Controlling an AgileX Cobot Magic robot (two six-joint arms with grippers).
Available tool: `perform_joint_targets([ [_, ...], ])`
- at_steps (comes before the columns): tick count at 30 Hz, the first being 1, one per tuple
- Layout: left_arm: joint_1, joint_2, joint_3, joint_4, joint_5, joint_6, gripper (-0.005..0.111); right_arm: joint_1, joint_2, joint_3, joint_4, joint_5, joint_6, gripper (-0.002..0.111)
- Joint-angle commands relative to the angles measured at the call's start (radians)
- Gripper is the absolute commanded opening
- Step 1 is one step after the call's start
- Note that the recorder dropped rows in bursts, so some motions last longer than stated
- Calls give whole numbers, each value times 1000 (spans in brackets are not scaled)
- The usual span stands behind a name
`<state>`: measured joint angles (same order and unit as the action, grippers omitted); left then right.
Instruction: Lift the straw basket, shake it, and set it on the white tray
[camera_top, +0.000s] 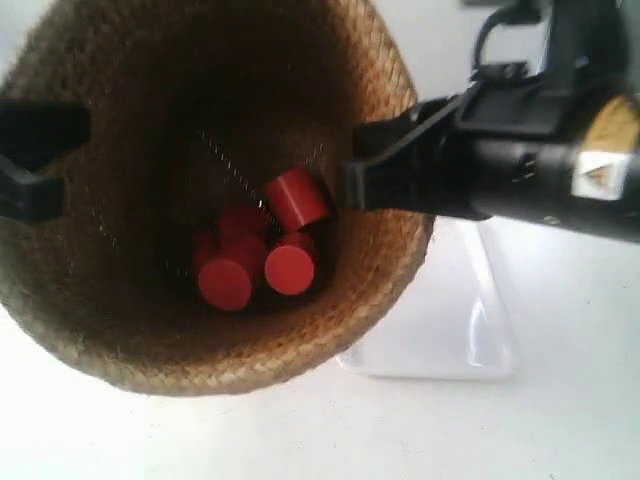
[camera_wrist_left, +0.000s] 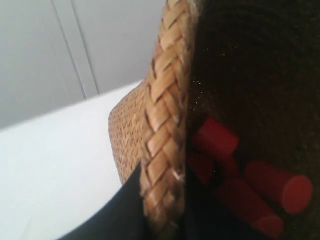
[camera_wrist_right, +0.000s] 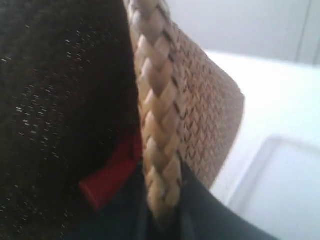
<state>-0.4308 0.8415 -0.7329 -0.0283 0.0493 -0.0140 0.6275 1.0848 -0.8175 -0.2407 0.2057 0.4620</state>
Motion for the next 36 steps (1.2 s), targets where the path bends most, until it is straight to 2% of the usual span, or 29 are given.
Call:
perform_joint_targets([
  [1,-7,-7,-33,-8,162,-36,0,29,-2,-33,131,85,-33,0],
  [4,-23,-97,-35,12,104,-15,0,94,-89,-29,122,-30,-105,0],
  [8,2,-51,36,61,-77,-4,0,28,-7,4,12,-85,-141,0],
  [9,13,-17,47,58,-73,-13,0,3,32,4,12,-52,-141,0],
  [11,23,8,29,23,30,-75,0,-10,54,-33,99,47,-75,0],
  [13,4,-33,-14,4,171,-98,0,25,-1,-68,202,105,-74,0],
  [14,-5,-58,-28,4,197,-82,0,49,-36,-69,218,85,-93,0],
  [17,-17,-124,-18,41,103,-17,0,100,-112,-55,167,-83,-210,0],
  [19,-7,-112,20,64,-24,14,0,67,-84,-27,88,-147,-249,0],
  [21,11,-57,58,60,-91,7,0,5,-4,-18,78,-119,-250,0],
  [23,11,-27,58,43,-36,-50,0,-14,50,-40,117,-25,-201,0],
  [24,-15,-53,26,28,60,-100,0,6,28,-76,220,78,-144,0],
  [26,-54,-136,-9,28,126,-93,0,74,-82,-85,228,48,-177,0],
  [27,-57,-157,-9,43,106,-73,0,89,-110,-83,218,17,-206,0],
  [28,-54,-157,20,69,30,-24,0,79,-110,-60,134,-48,-246,0],
  [30,-16,-53,84,75,-62,-18,0,1,-9,-18,45,-62,-242,0],
  [31,-10,-29,82,58,-33,-45,0,-15,27,-24,66,-24,-227,0],
  [32,-25,-39,37,12,70,-113,0,-8,30,-62,180,93,-174,0],
  [33,-44,-79,4,-1,136,-115,0,18,-12,-79,241,139,-206,0],
  [34,-61,-118,-13,2,149,-106,0,49,-76,-81,251,99,-217,0],
  [36,-54,-149,11,69,42,-16,0,71,-116,-46,197,-70,-276,0],
])
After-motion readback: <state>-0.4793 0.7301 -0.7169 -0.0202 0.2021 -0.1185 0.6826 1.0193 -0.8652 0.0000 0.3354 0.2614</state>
